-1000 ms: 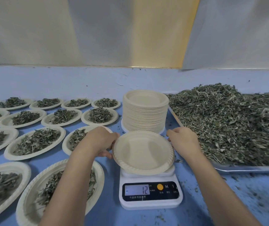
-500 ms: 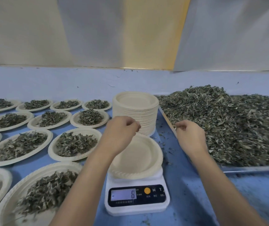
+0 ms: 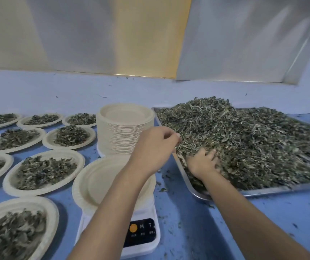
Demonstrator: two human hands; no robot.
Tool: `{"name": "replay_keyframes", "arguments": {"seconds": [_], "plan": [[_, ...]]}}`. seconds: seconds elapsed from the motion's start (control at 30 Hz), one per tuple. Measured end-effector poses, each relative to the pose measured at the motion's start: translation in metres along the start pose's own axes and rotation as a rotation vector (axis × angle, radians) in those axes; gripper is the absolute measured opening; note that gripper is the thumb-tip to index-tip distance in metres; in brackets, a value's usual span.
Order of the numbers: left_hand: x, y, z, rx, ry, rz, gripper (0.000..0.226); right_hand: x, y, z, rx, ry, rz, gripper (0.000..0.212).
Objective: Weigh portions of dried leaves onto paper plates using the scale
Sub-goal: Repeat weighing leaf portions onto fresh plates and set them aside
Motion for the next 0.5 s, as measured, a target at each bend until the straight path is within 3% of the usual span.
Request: {"name": "replay_keyframes", "arguments": {"seconds": [0.13, 0.27, 0.33, 0.37, 0.5], "plan": [[0.000, 0.003, -0.001, -0.013, 0.005, -0.033, 0.023, -0.021, 0.026, -0.002, -0.330, -0.072, 0.216, 0.050], [0.001, 0.004, -0.002, -0.029, 0.013, -0.067, 0.024, -0.052, 0.019, -0.012, -0.317, -0.272, 0.202, 0.028], [0.006, 0.004, -0.002, -0.036, 0.029, -0.061, 0.024, -0.061, 0.014, -0.015, -0.244, -0.273, 0.193, 0.027], [0.009, 0.003, -0.002, -0.037, 0.042, -0.053, 0.024, -0.056, 0.012, -0.012, -0.214, -0.175, 0.162, 0.028], [0.014, 0.003, 0.002, -0.041, 0.063, -0.046, 0.023, 0.003, -0.007, -0.017, -0.070, 0.550, -0.032, 0.047]]}}
Point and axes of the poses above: each hand's wrist, its own z-axis towards the middle knuckle, its own x-axis out of the palm, y = z × x, the point moved 9 cm from there along z, towards the middle knuckle, and after that the axes turned 1 degree about z, right-handed, at the moved point
